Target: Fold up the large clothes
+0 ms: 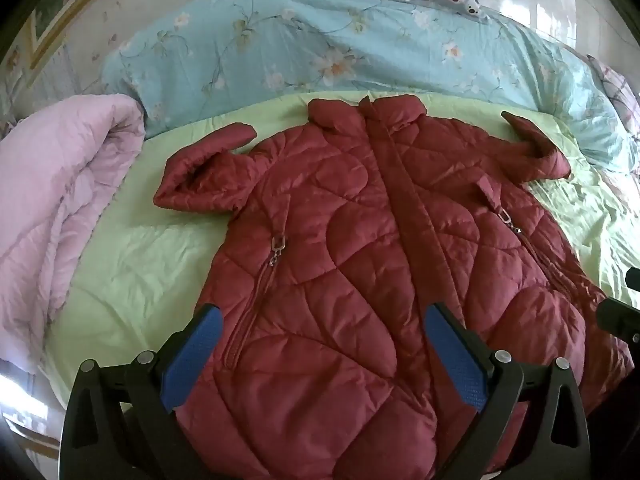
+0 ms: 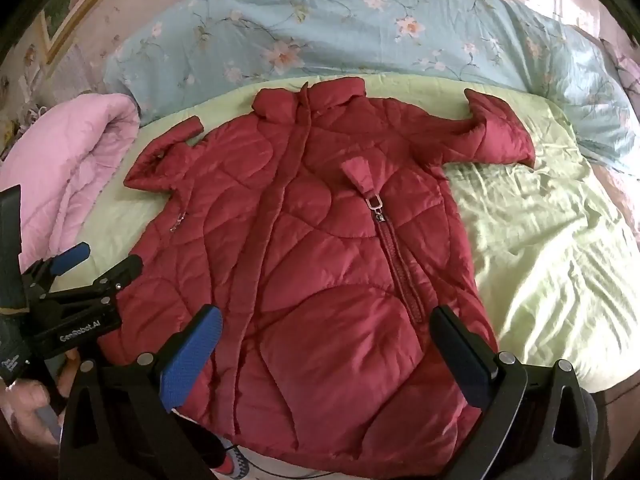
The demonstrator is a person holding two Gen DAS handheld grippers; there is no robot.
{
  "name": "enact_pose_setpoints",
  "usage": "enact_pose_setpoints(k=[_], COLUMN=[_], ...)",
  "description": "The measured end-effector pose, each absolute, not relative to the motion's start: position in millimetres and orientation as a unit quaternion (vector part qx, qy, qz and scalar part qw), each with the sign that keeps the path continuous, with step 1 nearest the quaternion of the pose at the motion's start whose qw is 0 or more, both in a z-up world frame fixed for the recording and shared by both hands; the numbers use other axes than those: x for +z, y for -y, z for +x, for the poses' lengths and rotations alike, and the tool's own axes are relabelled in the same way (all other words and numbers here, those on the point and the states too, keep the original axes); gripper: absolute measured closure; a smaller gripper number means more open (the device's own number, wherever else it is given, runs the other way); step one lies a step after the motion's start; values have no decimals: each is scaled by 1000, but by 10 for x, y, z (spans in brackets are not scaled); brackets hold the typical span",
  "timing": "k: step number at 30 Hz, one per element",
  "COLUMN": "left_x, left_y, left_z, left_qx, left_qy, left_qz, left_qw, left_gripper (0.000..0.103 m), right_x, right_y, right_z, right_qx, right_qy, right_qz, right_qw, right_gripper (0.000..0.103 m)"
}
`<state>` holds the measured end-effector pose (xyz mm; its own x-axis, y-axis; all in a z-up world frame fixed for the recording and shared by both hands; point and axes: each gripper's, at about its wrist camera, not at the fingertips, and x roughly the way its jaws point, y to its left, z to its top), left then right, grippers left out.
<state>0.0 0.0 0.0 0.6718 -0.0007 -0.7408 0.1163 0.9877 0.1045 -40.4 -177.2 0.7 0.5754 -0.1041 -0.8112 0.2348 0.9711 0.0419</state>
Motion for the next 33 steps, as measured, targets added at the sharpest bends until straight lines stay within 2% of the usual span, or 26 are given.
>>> enact_pose_setpoints(k=[17, 23, 33], left_x=[-103, -60, -106], left_y=[3, 14, 5], left_z=[50, 26, 88], left_qx=[-25, -10, -36], left_qy=[-398, -369, -428], left_qz=[77, 104, 54], left_qw=[914, 923, 901], left_gripper=[1, 1, 1], right_x=[-18, -6, -25], right_y=[1780, 1770, 1784], right_z=[-394, -388, -355], right_qx=[-102, -105, -100], right_qy=[-451, -448, -456], right_qz=[81, 75, 86], right_qw=[883, 884, 880], right_gripper=[0, 0, 0])
